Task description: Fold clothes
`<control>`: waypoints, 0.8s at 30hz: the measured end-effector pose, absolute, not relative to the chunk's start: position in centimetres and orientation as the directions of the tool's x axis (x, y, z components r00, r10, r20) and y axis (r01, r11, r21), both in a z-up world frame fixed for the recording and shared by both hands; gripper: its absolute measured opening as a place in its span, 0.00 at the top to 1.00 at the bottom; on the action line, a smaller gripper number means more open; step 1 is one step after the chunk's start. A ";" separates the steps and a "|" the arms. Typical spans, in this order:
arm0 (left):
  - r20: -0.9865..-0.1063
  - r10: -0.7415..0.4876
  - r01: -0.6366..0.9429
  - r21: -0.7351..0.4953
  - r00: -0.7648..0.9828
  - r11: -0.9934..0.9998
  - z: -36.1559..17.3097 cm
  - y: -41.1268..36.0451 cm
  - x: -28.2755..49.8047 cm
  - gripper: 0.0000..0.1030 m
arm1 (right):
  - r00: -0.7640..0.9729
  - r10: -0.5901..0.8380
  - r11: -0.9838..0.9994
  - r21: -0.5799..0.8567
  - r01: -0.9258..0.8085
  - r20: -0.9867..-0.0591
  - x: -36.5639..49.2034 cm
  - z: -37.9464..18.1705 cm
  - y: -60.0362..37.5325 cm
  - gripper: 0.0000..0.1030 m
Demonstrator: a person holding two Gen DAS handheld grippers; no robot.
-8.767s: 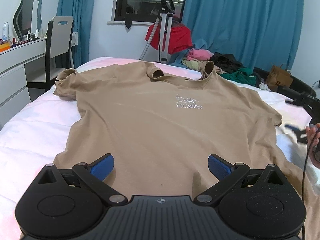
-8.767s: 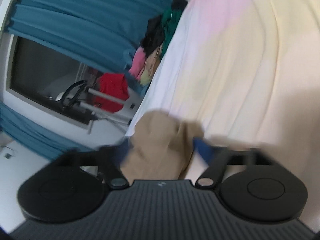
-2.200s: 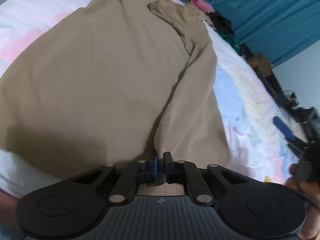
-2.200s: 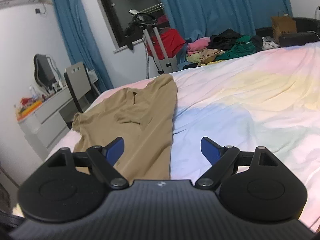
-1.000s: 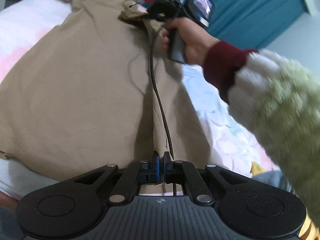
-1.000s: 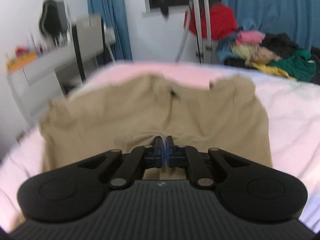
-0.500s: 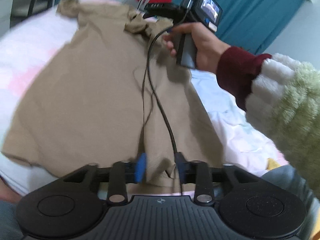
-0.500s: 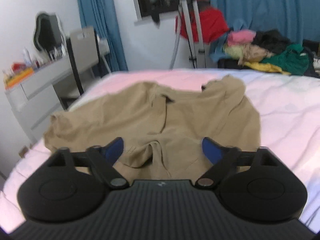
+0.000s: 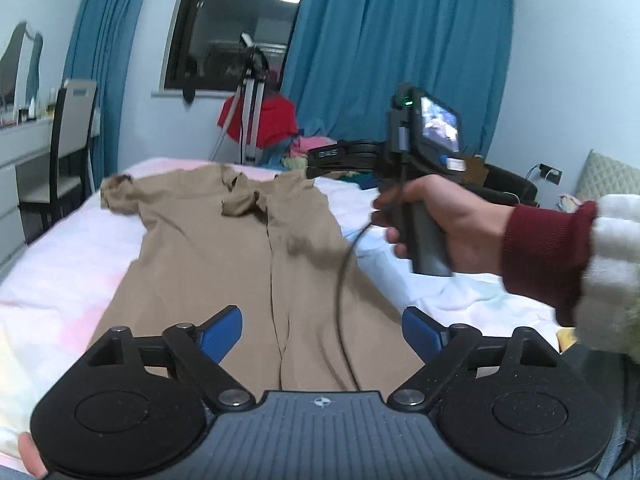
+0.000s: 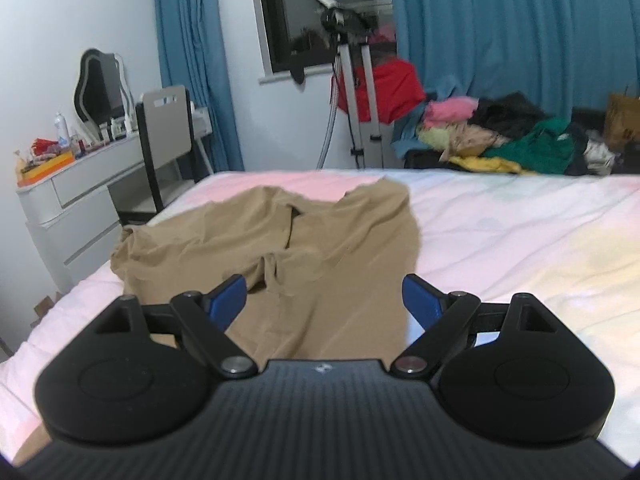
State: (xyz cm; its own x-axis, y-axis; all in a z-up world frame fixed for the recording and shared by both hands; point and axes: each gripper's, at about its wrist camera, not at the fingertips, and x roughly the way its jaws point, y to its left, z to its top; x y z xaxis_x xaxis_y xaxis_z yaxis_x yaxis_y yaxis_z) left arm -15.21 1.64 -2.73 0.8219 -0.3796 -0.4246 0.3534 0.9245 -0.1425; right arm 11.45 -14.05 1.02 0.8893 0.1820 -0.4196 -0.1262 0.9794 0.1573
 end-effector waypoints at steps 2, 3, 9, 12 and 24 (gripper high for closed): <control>-0.408 -0.385 0.355 -0.152 0.828 0.923 -2.4 1.5 -15.5 0.14 | 0.902 0.180 0.978 0.169 -0.122 -0.393 9.9 1.9 -15.0 0.16; -0.395 -0.387 0.354 -0.156 0.833 0.922 -2.1 1.5 -15.8 0.14 | 0.907 0.177 0.977 0.182 -0.114 -0.382 9.1 2.2 -15.5 0.16; -0.360 -0.349 0.318 -0.145 0.865 0.937 -1.3 1.6 -15.5 0.12 | 0.936 0.155 0.968 0.239 -0.080 -0.315 2.8 3.9 -17.3 0.16; -0.359 -0.331 0.304 -0.132 0.873 0.943 -0.9 1.7 -14.6 0.12 | 0.948 0.168 0.955 0.282 -0.089 -0.270 -0.5 4.6 -17.8 0.16; -0.316 -0.288 0.268 -0.104 0.904 0.958 3.6 1.0 -9.1 0.00 | 0.979 0.153 0.952 0.284 -0.110 -0.133 -5.5 4.9 -19.3 0.16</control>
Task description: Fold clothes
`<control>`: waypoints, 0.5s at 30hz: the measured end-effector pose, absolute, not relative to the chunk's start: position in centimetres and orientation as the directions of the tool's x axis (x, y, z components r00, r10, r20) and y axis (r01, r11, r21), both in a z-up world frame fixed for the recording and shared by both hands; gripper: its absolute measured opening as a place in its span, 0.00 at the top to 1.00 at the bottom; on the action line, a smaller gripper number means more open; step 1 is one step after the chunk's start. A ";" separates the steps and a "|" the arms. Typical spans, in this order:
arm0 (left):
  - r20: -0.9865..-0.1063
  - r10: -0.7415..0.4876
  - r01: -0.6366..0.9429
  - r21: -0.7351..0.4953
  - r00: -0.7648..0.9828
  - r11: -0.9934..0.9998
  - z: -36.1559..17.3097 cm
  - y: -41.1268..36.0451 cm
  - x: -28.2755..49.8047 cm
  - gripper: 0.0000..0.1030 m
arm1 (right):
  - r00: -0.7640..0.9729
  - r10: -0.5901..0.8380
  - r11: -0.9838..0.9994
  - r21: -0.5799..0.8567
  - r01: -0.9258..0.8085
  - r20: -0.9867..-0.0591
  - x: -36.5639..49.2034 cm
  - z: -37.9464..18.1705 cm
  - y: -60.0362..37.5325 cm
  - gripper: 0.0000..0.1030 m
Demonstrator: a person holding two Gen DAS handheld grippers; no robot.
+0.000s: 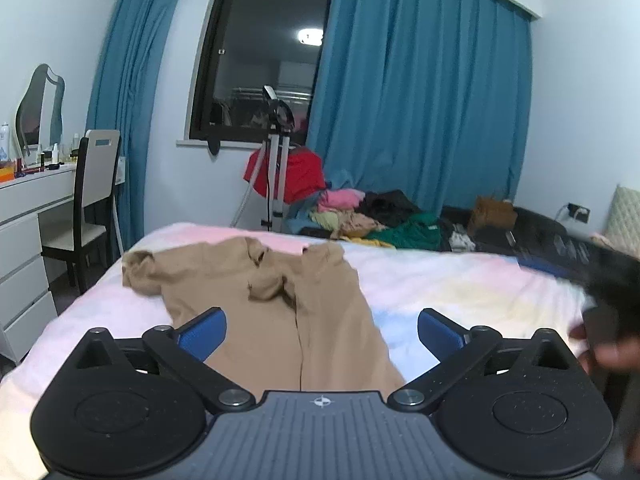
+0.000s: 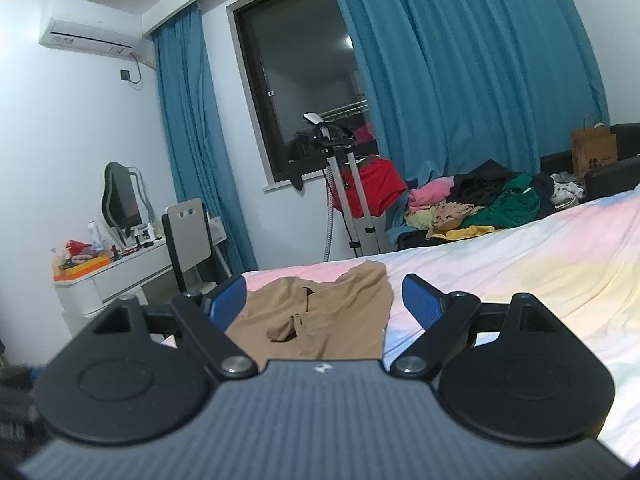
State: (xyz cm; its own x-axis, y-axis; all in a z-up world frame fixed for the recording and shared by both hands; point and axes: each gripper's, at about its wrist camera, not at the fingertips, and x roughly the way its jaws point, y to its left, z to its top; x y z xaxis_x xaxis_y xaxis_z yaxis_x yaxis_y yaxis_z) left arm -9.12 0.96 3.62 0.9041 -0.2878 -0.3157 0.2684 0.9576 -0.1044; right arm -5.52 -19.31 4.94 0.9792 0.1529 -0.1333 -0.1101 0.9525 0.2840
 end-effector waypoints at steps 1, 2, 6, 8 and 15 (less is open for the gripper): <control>-0.313 -0.291 0.271 -0.106 0.904 0.957 4.1 0.7 -8.3 0.00 | 0.979 0.153 0.951 0.290 -0.108 -0.136 -5.5 4.8 -19.4 0.16; -0.308 -0.300 0.281 -0.105 0.903 0.954 4.5 0.4 -7.7 0.00 | 0.979 0.152 0.951 0.292 -0.107 -0.138 -5.5 4.7 -19.5 0.16; -0.300 -0.325 0.320 -0.067 0.897 0.945 5.5 -1.3 -5.1 0.00 | 0.982 0.136 0.957 0.274 -0.096 -0.129 -5.7 4.4 -19.6 0.16; -0.310 -0.315 0.314 -0.056 0.897 0.948 5.5 -2.0 -3.7 0.00 | 0.987 0.114 0.963 0.257 -0.081 -0.115 -5.8 4.2 -19.6 0.16; -0.386 -0.222 0.200 -0.098 0.895 0.975 2.6 -0.3 0.1 0.00 | 0.981 0.100 0.970 0.237 -0.059 -0.165 -4.9 2.9 -19.1 0.16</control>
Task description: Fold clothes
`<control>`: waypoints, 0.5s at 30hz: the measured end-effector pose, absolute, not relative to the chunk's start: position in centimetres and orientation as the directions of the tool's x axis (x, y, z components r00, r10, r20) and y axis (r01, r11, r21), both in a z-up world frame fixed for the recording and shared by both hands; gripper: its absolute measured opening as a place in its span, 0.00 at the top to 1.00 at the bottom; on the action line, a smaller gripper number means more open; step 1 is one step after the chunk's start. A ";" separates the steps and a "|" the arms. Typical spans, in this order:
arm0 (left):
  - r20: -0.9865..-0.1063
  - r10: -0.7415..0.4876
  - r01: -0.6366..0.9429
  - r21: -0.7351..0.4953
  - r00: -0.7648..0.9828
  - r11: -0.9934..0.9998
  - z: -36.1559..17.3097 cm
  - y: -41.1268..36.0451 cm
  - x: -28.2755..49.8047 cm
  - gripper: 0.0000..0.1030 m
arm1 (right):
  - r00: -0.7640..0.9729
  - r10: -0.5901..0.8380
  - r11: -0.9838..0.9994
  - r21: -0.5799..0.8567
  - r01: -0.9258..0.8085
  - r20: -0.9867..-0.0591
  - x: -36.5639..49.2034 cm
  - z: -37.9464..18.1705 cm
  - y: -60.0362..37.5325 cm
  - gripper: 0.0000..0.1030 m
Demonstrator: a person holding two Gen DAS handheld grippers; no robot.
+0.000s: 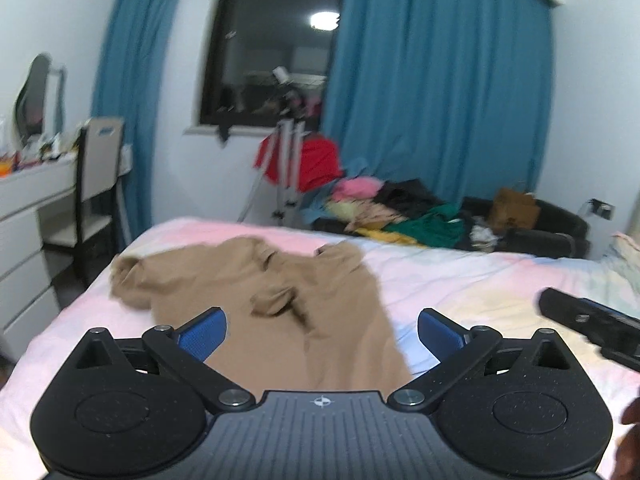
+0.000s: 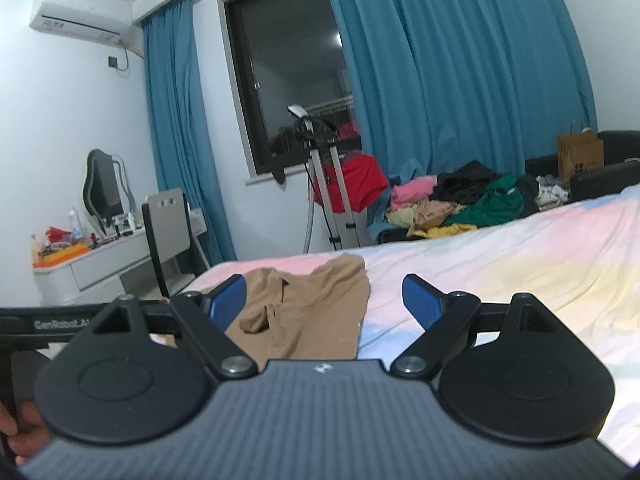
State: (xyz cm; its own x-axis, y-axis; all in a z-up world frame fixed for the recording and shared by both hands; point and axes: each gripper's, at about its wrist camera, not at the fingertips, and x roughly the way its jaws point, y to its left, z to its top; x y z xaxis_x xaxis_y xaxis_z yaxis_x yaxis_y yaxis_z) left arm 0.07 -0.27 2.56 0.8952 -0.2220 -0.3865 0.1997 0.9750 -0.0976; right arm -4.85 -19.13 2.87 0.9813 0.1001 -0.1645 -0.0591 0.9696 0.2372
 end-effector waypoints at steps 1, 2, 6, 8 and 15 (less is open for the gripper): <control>-0.396 -0.199 0.173 -0.100 0.896 0.980 2.3 0.4 0.3 0.00 | 0.980 0.105 0.970 0.236 -0.063 -0.172 -4.8 2.7 -19.0 0.16; -0.405 -0.178 0.149 -0.102 0.897 0.984 2.0 1.0 0.5 0.00 | 0.978 0.112 0.970 0.235 -0.069 -0.177 -4.7 2.5 -18.7 0.16; -0.446 -0.136 0.095 -0.113 0.884 0.989 1.7 3.8 1.1 0.00 | 0.971 0.134 0.973 0.214 -0.091 -0.199 -4.1 1.8 -17.4 0.16; -0.459 -0.122 0.078 -0.114 0.880 0.990 1.8 5.2 1.1 0.00 | 0.962 0.149 0.975 0.197 -0.104 -0.227 -3.5 1.4 -16.5 0.16; -0.487 -0.127 0.051 -0.168 0.864 0.984 1.9 10.0 1.0 0.00 | 0.925 0.196 0.979 0.113 -0.168 -0.325 1.1 1.7 -11.7 0.16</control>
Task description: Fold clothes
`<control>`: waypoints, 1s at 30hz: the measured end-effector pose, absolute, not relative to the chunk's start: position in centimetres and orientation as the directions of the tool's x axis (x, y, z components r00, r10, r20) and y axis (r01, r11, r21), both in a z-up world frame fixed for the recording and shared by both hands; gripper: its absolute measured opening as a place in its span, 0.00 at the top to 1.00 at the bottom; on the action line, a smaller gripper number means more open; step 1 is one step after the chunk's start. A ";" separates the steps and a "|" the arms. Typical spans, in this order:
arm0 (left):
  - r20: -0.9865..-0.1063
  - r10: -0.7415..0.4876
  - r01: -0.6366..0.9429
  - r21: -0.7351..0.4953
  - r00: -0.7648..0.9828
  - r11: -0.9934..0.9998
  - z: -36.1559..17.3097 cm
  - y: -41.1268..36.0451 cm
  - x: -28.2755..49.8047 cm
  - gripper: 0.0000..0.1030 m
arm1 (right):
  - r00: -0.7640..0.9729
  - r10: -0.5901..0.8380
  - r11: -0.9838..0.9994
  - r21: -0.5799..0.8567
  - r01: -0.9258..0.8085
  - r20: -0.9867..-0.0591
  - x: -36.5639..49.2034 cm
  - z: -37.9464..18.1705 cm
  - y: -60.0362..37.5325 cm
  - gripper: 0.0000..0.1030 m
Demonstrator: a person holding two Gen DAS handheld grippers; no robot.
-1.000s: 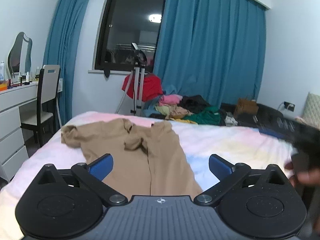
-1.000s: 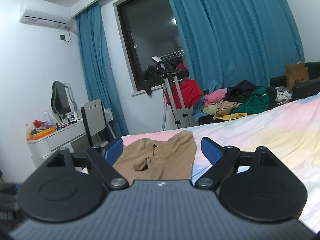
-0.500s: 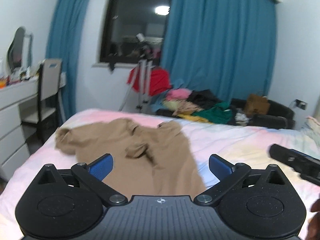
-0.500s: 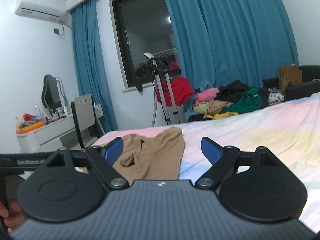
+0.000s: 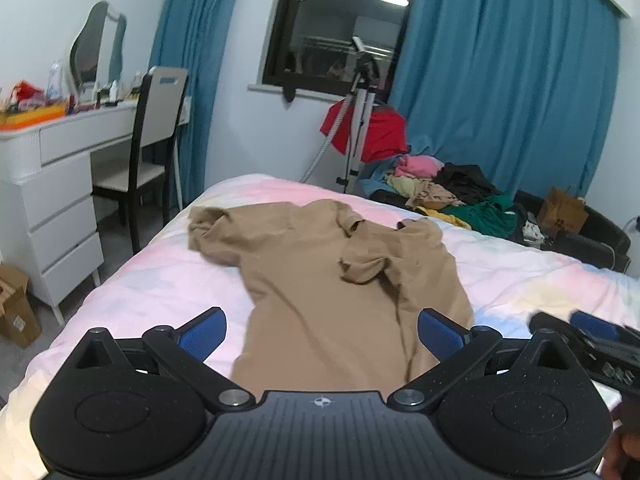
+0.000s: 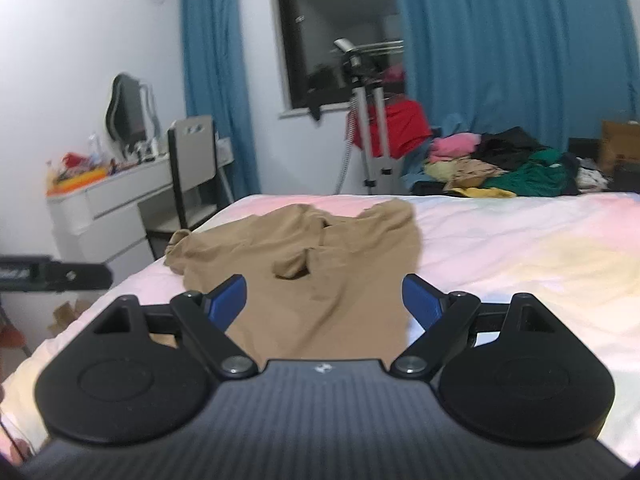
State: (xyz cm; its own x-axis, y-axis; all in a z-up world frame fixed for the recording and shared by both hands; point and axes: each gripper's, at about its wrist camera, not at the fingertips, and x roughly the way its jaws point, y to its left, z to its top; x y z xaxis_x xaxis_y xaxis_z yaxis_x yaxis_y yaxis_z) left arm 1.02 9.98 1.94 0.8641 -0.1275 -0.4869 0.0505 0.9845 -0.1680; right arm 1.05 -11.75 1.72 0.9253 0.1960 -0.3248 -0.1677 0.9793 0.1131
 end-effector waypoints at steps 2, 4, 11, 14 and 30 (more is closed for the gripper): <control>-0.494 -0.116 0.032 -0.175 0.862 0.984 1.9 11.3 1.0 0.00 | 0.912 0.221 0.975 0.093 -0.201 -0.346 3.1 2.0 -10.1 0.16; -0.502 -0.099 0.007 -0.180 0.859 0.984 1.7 12.7 1.1 0.00 | 0.895 0.252 0.968 0.079 -0.240 -0.369 5.5 2.3 -8.4 0.16; -0.546 -0.075 -0.070 -0.240 0.834 0.968 0.6 16.7 2.4 0.00 | 0.829 0.335 0.941 0.125 -0.313 -0.447 15.9 0.2 -1.9 0.16; -0.578 -0.075 -0.099 -0.265 0.813 0.959 -0.4 17.9 3.5 0.00 | 0.806 0.366 0.929 0.137 -0.344 -0.464 20.4 -1.6 1.1 0.16; -0.718 -0.123 -0.186 -0.336 0.685 0.923 -6.9 18.6 6.9 0.00 | 0.774 0.381 0.880 -0.059 -0.472 -0.506 35.8 -4.1 17.9 0.16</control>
